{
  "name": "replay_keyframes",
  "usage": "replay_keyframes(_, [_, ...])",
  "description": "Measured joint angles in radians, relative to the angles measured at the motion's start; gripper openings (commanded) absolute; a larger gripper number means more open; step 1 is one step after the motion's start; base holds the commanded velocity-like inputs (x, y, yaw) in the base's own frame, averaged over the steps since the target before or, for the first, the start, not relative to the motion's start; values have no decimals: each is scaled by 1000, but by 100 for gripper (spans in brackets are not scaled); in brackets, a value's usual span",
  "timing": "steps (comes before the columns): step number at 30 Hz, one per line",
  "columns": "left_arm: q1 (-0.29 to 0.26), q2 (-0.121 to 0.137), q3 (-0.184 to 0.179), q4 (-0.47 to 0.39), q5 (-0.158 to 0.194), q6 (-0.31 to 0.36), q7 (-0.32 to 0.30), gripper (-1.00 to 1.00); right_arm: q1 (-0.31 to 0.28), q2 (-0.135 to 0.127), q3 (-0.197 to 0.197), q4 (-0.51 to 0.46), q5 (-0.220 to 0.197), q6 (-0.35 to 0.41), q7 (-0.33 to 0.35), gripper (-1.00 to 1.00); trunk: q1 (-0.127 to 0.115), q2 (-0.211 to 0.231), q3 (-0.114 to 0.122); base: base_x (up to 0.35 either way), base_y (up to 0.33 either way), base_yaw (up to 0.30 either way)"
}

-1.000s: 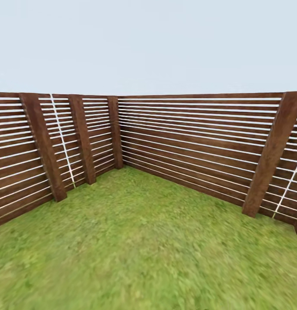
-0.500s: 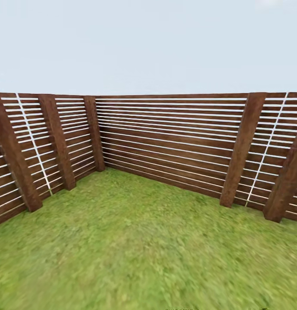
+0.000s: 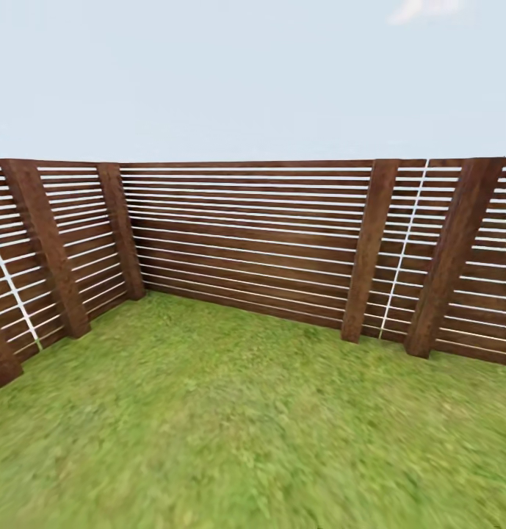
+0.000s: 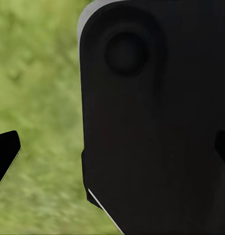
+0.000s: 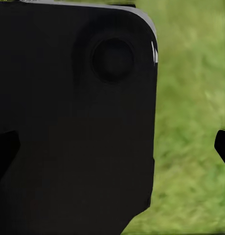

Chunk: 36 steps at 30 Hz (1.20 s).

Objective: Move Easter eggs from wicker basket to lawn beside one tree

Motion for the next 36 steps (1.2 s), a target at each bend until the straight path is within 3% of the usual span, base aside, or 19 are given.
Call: replay_keyframes(36, [-1, 0, 0, 0, 0, 0, 0, 100, 1, 6, 1, 0, 1, -2, 0, 100, 0, 0, 0, 0, 0, -295])
